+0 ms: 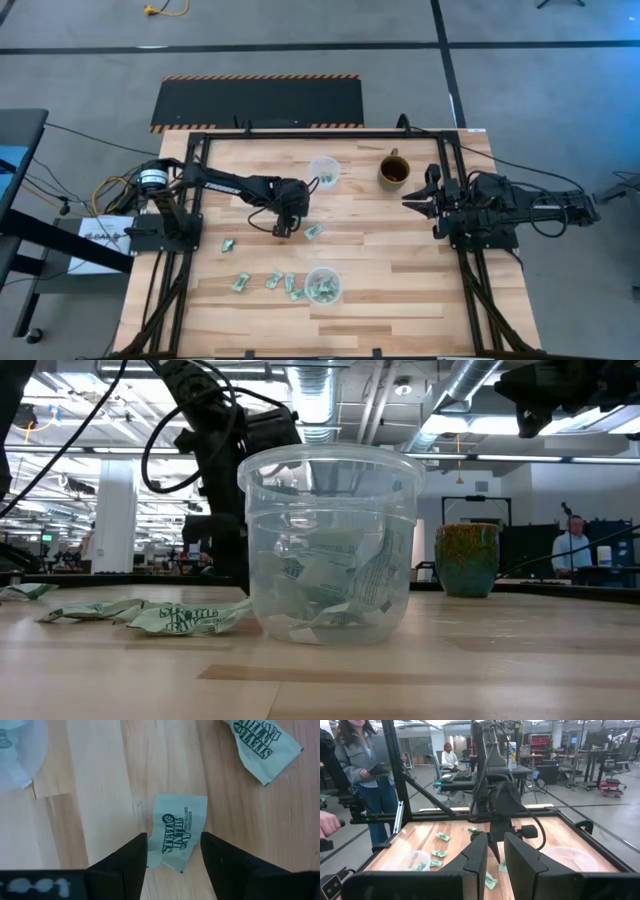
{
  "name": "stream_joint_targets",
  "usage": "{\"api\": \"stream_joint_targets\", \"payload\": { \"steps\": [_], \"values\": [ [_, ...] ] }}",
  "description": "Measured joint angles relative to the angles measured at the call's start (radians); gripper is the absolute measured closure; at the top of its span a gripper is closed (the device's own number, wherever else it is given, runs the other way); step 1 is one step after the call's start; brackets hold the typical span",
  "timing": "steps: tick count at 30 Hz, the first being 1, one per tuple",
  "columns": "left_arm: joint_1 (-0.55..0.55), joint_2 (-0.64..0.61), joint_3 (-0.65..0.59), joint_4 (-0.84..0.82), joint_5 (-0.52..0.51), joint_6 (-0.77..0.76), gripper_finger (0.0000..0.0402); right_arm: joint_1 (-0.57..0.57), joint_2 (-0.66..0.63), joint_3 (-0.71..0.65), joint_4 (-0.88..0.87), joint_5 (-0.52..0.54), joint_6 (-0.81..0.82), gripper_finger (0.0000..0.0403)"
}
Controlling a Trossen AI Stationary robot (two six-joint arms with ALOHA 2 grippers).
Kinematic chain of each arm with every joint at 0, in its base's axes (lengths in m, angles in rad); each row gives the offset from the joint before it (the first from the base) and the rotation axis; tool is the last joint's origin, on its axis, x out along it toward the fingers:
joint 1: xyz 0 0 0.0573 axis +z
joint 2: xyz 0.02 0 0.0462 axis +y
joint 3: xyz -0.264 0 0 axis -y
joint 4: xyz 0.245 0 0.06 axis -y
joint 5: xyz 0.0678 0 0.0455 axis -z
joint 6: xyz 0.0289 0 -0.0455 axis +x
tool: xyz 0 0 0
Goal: Pick and place Stevia / Truvia into bins
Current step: Put the stevia packet into the top transparent container
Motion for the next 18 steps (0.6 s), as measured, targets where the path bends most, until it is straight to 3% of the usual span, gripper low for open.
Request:
{"api": "stream_joint_targets", "payload": {
  "steps": [18],
  "values": [
    [-0.008, 0.059, 0.007, -0.006, -0.073, -0.06, 0.0234, 0.0, 0.0, 0.0, 0.0, 0.0, 0.0, 0.0344]
  ]
}}
